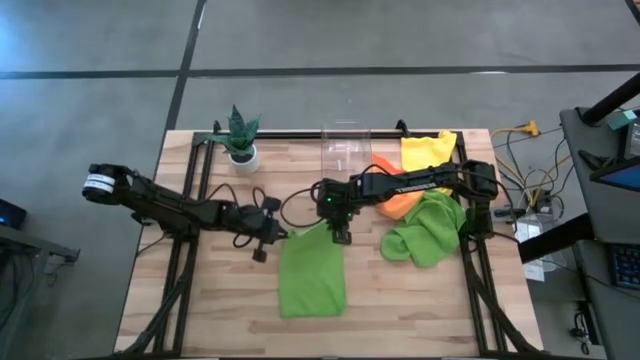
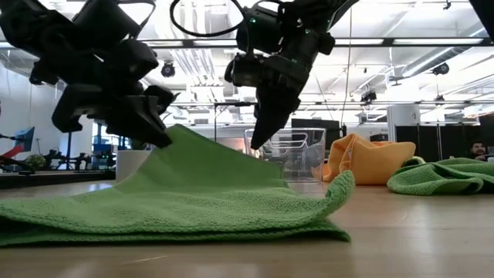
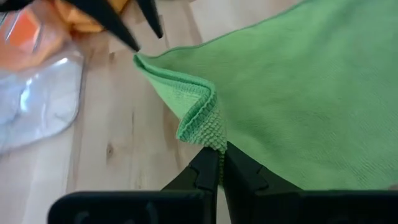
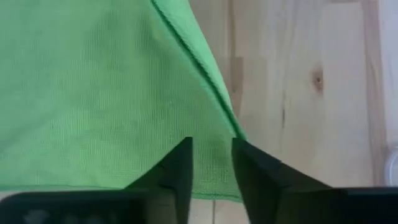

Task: Fold microfiber towels
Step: Fold the top green towel

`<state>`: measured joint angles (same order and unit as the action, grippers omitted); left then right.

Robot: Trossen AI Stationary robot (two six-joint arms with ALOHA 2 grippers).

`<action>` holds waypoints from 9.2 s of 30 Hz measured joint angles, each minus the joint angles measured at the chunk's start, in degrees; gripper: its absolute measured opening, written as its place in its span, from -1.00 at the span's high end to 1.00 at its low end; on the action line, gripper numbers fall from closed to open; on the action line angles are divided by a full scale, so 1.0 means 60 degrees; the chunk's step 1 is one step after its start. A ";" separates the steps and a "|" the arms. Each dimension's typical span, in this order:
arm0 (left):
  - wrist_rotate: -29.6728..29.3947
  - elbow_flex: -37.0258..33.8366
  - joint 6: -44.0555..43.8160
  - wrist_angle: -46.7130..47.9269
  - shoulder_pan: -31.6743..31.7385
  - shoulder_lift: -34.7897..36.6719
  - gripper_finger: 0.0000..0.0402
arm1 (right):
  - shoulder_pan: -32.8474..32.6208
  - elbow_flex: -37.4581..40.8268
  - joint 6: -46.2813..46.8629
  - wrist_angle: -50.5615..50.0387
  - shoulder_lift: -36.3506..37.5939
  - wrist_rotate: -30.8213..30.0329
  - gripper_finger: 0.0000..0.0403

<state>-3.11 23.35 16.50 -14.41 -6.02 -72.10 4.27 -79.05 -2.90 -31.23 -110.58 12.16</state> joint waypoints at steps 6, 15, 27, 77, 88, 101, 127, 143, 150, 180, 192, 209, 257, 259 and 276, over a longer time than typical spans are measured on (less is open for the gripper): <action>0.0011 0.0002 0.0151 0.0000 -0.0124 0.0004 1.00 | 0.0007 0.0011 -0.0279 0.0017 -0.0007 -0.0368 0.07; 0.0022 0.0132 0.0158 -0.0007 -0.0142 0.0004 1.00 | 0.0129 0.0245 -0.0705 0.0106 -0.0025 -0.0585 -0.06; 0.0022 0.0237 0.0154 -0.0004 -0.0142 0.0004 1.00 | 0.0146 0.0293 -0.0916 0.0082 -0.0409 -0.0714 -0.06; -0.1525 0.0135 0.0723 0.0768 -0.0120 0.0525 1.00 | -0.0823 0.0124 0.0476 -0.0761 -0.0209 -0.2951 0.96; -0.2823 0.0321 0.1400 0.0641 -0.0116 0.0546 1.00 | -0.0903 0.0124 0.1090 -0.1365 0.0186 -0.3387 0.96; -0.3016 0.0297 0.1816 0.0179 -0.0124 0.1444 1.00 | -0.0971 0.0117 0.1553 -0.2041 0.1107 -0.3532 0.96; -0.2640 -0.0060 0.1360 0.0536 -0.1646 0.1723 1.00 | -0.2560 -0.0341 0.4395 -0.2195 0.1081 -0.3791 0.96; -0.2516 -0.0701 0.0534 0.0429 -0.2306 0.1908 1.00 | -0.3224 -0.0790 0.4792 -0.1953 0.0148 -0.2990 0.96; -0.2199 -0.0707 0.0259 0.0543 -0.2560 0.1903 1.00 | -0.3395 -0.1317 0.4731 -0.2005 -0.0329 -0.2829 0.96; -0.0222 -0.0787 -0.1724 -0.0689 -0.3278 0.0146 1.00 | -0.3894 -0.1453 0.4816 -0.1447 -0.0854 -0.2160 0.96; 0.0006 -0.0783 -0.1987 -0.1059 -0.3264 -0.0450 1.00 | -0.3920 -0.1429 0.4308 -0.1258 -0.0860 -0.1939 0.96; 0.0222 -0.0776 -0.2228 -0.1322 -0.3264 -0.0714 1.00 | -0.4047 -0.1209 0.3717 -0.1073 -0.1027 -0.1500 0.96; -0.0914 -0.0761 -0.5930 -0.0916 -0.3110 -0.0452 0.14 | -0.4149 -0.1316 0.5039 -0.0365 -0.0656 -0.1547 0.52; -0.1411 -0.0761 -0.5942 -0.0940 -0.3098 -0.0712 0.14 | -0.4147 -0.1315 0.5163 -0.0405 -0.0656 -0.1543 0.53; -0.1810 -0.0540 -0.5949 -0.0920 -0.3071 -0.0763 0.14 | -0.4229 -0.1304 0.5464 -0.0578 -0.0664 -0.1529 0.58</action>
<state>-13.98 20.11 -19.19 -19.94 -24.45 -76.67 -21.10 -86.87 29.88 -34.70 -114.56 2.98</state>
